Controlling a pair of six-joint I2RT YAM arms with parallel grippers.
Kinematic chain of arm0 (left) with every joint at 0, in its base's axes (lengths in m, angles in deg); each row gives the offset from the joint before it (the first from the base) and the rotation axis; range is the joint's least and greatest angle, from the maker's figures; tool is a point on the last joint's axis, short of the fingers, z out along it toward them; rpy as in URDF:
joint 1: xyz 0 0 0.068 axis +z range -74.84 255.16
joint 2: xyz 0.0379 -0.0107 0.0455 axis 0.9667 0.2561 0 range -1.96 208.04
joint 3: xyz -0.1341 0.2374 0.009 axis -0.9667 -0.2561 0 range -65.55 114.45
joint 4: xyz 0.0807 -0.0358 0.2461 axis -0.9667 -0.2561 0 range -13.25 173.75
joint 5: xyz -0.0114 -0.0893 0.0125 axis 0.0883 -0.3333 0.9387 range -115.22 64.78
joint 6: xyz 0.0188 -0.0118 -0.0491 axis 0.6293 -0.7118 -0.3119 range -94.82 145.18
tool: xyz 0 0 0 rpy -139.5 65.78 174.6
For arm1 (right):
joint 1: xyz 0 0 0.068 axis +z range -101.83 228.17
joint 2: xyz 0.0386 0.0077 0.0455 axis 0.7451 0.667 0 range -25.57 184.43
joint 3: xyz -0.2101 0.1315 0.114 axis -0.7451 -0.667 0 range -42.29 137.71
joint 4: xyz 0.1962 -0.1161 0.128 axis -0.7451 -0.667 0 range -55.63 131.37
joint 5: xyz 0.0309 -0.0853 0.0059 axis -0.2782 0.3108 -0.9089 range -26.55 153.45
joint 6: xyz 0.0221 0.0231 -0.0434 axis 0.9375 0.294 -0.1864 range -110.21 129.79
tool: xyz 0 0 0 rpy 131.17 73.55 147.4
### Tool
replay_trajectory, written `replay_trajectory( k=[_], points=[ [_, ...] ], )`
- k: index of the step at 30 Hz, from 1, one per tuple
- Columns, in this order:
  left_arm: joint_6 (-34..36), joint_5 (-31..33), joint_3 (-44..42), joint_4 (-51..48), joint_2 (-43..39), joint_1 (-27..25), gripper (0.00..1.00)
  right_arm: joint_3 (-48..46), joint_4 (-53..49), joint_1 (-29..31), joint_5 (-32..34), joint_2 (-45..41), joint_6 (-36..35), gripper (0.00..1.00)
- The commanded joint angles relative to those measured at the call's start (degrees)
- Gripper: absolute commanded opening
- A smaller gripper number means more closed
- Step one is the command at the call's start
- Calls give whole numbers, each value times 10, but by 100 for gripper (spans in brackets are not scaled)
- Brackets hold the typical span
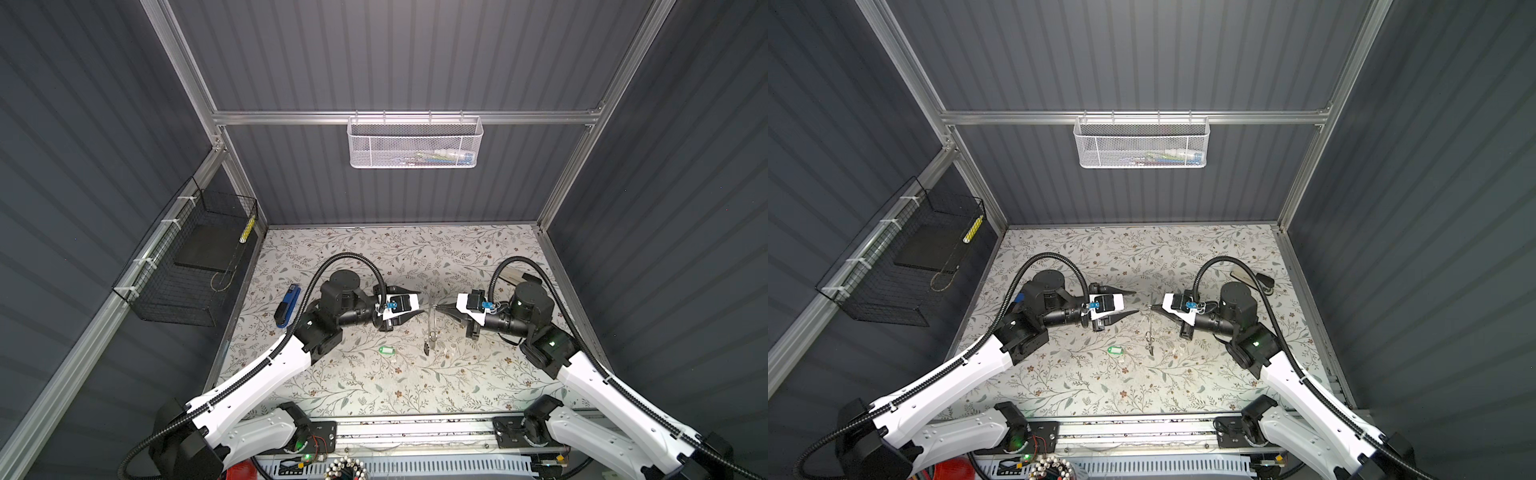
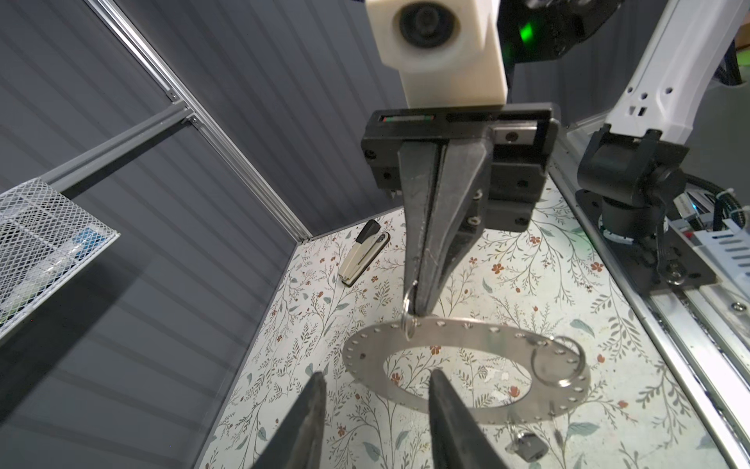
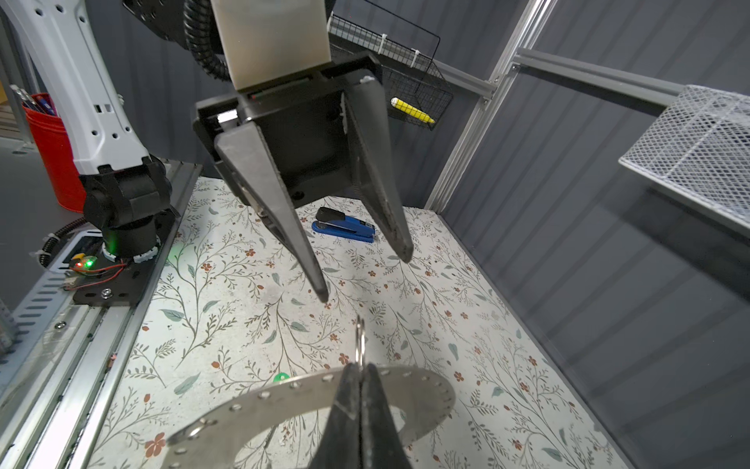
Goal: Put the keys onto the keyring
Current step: 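Open and withdraw the left gripper while the right gripper holds the plate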
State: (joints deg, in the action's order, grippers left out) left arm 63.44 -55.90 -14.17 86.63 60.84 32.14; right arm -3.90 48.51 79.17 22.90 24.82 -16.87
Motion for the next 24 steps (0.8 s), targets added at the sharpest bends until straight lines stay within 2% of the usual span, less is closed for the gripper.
replay_trajectory(
  k=[1, 9, 19, 24],
  points=[
    [27, 6, 18, -31, 9, 2, 43, 15, -10, 5, 31, -9, -34, 0],
    [6, 15, 15, -24, 16, 1, 43, -63, 90, 35, 100, -51, -141, 0],
    [-83, 68, 7, -31, 14, 2, 44, -89, 116, 60, 160, -50, -247, 0],
    [-74, 54, 1, -45, 14, 2, 44, -91, 121, 67, 170, -42, -279, 0]
  ],
)
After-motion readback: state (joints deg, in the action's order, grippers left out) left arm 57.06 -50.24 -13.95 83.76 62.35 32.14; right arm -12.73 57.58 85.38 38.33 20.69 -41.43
